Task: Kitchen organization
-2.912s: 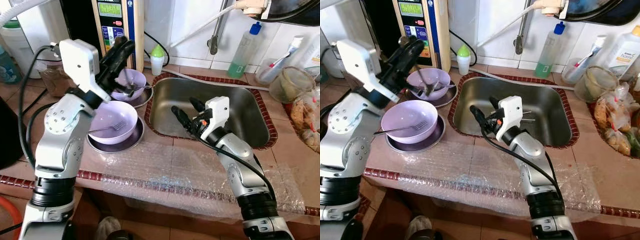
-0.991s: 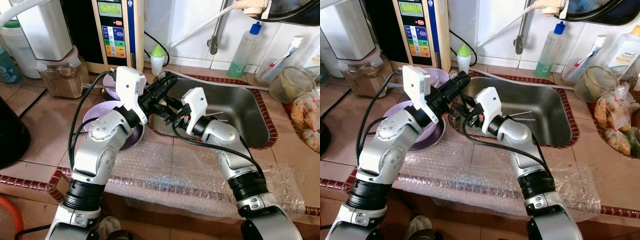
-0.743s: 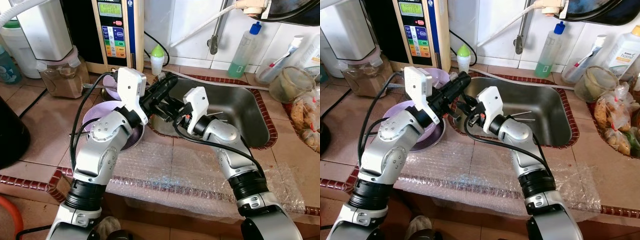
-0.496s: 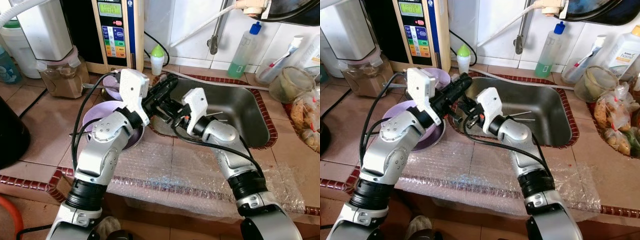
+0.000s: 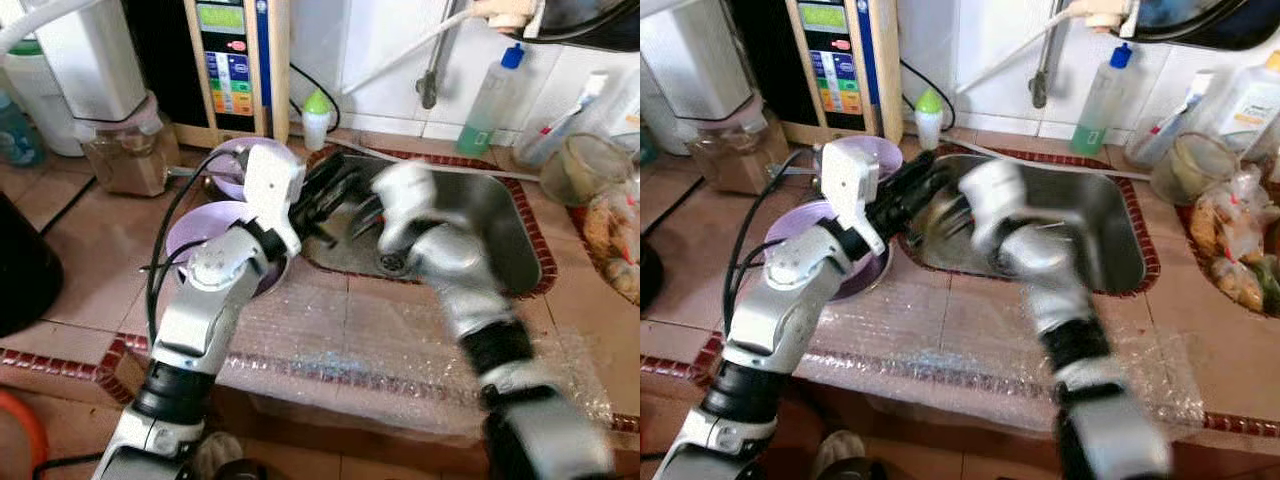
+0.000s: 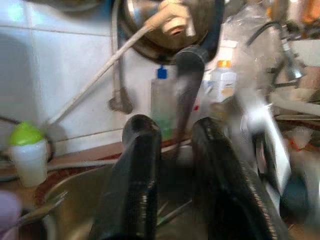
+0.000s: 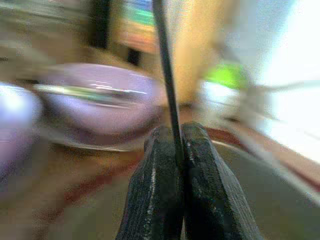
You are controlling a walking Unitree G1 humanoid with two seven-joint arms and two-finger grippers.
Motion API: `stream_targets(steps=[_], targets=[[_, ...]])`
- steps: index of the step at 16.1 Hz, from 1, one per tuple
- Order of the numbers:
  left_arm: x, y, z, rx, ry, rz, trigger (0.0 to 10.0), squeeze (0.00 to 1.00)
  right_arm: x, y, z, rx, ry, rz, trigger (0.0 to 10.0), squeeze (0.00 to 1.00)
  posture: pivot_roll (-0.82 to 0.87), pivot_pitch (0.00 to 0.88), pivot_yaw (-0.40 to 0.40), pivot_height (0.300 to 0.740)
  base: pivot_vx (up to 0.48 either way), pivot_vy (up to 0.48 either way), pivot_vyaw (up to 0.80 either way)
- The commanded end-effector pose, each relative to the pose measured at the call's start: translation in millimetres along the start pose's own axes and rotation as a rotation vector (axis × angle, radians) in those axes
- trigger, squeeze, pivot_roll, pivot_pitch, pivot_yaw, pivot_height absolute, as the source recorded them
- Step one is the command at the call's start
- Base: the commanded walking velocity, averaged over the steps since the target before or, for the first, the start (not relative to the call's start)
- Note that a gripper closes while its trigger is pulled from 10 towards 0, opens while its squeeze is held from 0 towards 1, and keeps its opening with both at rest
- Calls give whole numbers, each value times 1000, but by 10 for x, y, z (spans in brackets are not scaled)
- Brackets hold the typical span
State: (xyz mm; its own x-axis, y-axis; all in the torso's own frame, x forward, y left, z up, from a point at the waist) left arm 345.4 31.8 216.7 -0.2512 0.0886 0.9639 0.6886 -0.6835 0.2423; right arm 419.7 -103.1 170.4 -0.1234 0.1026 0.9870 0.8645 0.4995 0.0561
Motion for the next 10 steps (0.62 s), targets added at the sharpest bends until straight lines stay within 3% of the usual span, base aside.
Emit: stream_targets(steps=[1, 3, 4, 6, 7, 8, 10], targets=[[0, -19, 47, 24, 13, 2, 10000, 1000, 65, 11, -176, -74, -30, -13, 0, 0, 15, 0, 3, 740, 0, 0, 0], [-29, -54, 36, 24, 13, 11, 10000, 1000, 3, 14, -295, -127, -39, 21, 0, 0, 16, 0, 6, 740, 0, 0, 0], [-103, -133, 23, 34, 13, 37, 10000, 1000, -169, -22, -439, -203, -43, 97, 0, 0, 21, 0, 6, 740, 0, 0, 0], [-205, -225, 12, 48, 14, 76, 10000, 1000, -417, -99, -523, -268, 7, 192, 5725, 0, 27, 0, 4, 740, 0, 0, 0], [-249, -262, 7, 55, 18, 94, 10000, 1000, -507, -134, -547, -296, 31, 221, 10000, 0, 35, 0, 1, 740, 0, 0, 0], [-298, -304, 3, 60, 19, 116, 10000, 1000, -619, -174, -551, -319, 65, 260, 10000, 463, 38, 0, -3, 740, 0, 0, 0], [-393, -404, -9, 67, 31, 166, 10000, 1000, -807, -234, -519, -348, 126, 316, 10000, 463, 44, 0, -6, 740, 0, 0, 0]])
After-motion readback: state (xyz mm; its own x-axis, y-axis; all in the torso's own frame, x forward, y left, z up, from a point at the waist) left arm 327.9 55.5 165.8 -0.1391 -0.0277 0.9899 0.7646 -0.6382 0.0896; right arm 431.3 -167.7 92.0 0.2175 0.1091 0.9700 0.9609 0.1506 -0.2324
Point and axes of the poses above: a point about 5 cm out from each wrist's last joint towards the gripper, its own y axis pointing out of the wrist towards the gripper, its own x axis along the axis of the wrist's last joint, z = x × y, the point moved 6 cm from there along y, pointing out of the wrist towards the gripper, and after that the axes turned 4 degrees about y, right-handed, at the moved point
